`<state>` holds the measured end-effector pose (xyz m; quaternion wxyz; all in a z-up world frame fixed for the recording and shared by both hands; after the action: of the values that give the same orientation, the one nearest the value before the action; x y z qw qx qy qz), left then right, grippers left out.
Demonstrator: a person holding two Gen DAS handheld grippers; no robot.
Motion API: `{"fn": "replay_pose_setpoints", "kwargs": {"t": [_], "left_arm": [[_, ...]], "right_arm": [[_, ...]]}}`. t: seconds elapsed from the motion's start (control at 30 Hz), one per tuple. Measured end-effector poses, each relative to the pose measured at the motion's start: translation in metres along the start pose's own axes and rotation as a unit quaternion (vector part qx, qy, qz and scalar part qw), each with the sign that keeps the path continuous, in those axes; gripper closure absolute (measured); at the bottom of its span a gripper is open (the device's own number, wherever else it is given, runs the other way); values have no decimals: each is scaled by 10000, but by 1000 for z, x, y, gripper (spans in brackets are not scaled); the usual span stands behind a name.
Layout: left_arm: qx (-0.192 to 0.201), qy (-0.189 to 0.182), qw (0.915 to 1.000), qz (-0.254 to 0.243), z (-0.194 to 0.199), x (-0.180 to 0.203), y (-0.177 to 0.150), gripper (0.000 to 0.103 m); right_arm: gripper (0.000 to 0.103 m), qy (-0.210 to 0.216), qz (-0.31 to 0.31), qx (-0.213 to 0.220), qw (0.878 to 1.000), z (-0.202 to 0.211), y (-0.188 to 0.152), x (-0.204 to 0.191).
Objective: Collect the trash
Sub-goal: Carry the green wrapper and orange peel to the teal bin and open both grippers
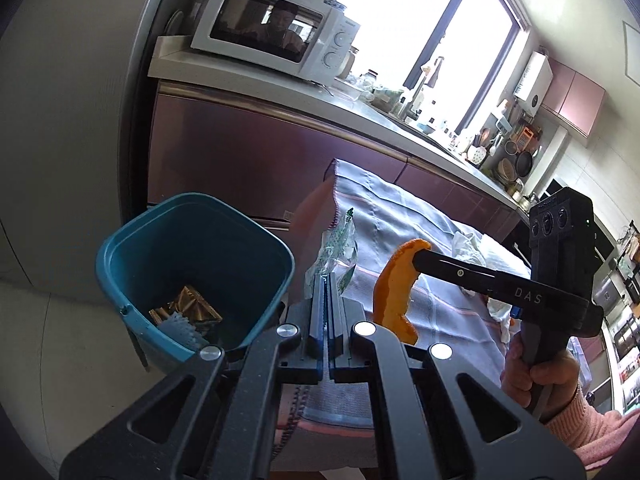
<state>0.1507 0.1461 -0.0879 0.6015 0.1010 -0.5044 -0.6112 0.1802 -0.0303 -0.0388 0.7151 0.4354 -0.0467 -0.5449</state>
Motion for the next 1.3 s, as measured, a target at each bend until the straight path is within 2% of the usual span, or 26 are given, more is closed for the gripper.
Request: {"fn": "replay_pose_setpoints", "kwargs": {"t": [0.5, 0.83, 1.1, 1.17, 1.27, 1.3], "left_arm": [[88, 597, 9980, 175, 4, -56, 19, 102], [-203, 930, 9947, 377, -22, -94, 9, 101], [-531, 1024, 9918, 557, -53, -122, -6, 100], [-575, 1038, 9913, 569, -59, -125, -8, 100], [-588, 1073, 9910, 546, -64, -124, -11, 92], [-575, 1088, 9911, 509, -65, -121, -11, 92]], "right_arm": [[97, 3, 195, -235, 9995, -53, 19, -27], [97, -317, 221, -650, 9971, -99, 18, -26], [90, -442, 115, -1061, 9933, -131, 6, -23], [86, -419, 92, -1037, 9937, -129, 7, -23], [76, -420, 69, -947, 9946, -124, 10, -21], [76, -402, 51, -923, 9949, -121, 10, -20]]}}
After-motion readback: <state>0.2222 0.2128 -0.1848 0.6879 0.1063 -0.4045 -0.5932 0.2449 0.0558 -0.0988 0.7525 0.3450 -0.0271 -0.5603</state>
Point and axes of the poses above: each gripper's, at about its wrist camera, not at the fingertips, and z roughly against the way its jaws point, x to its right, y to its top, the point moved 10 cm from there along -z, roughly the way its jaws point, and after that the axes turned 8 degrees about -y, right-handed, at the moved point
